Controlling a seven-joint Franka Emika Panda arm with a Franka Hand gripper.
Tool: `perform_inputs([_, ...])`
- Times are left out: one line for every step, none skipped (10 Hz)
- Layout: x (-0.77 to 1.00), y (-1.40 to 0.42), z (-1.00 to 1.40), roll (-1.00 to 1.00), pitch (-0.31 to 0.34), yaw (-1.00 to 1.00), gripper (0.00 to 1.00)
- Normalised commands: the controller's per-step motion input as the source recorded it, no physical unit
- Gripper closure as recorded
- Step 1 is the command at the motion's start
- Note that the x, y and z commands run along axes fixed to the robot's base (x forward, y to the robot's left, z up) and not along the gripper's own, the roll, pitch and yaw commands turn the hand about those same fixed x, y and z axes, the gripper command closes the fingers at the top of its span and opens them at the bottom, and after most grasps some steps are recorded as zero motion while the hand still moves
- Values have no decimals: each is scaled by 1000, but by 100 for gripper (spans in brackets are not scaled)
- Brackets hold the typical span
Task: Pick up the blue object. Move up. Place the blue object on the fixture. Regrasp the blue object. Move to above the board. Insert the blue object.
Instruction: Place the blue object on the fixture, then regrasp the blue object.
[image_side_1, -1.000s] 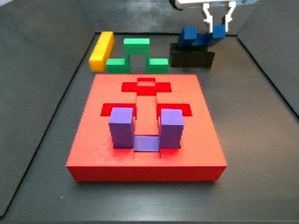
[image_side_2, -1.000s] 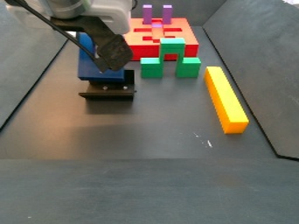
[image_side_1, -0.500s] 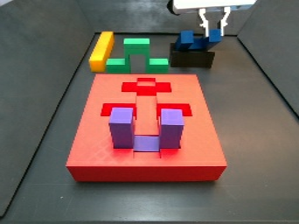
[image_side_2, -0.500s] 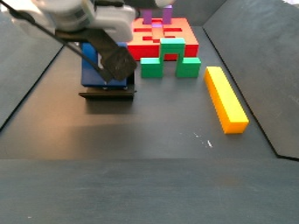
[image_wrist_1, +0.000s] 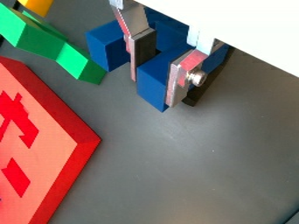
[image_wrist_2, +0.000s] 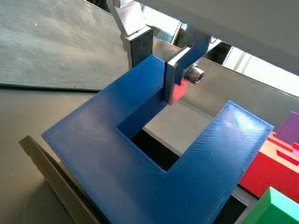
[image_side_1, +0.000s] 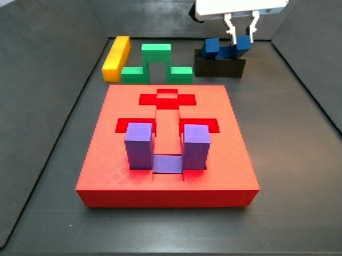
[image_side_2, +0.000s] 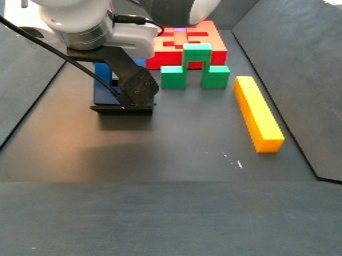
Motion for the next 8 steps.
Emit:
perform_inputs([0, 0, 0, 0, 0, 0, 0])
perform_inputs([77, 0, 160, 594, 114, -66, 0])
perform_inputs([66, 0, 234, 806, 134, -71, 0])
perform_inputs([0, 0, 286, 946, 120, -91, 0])
perform_inputs([11, 0, 189, 960, 120, -43, 0])
perform_inputs([29, -63, 60, 891, 66, 0, 0])
perform_inputs([140, -183, 0, 791, 0, 0, 0])
perform_inputs([137, -217, 0, 766, 0, 3, 0])
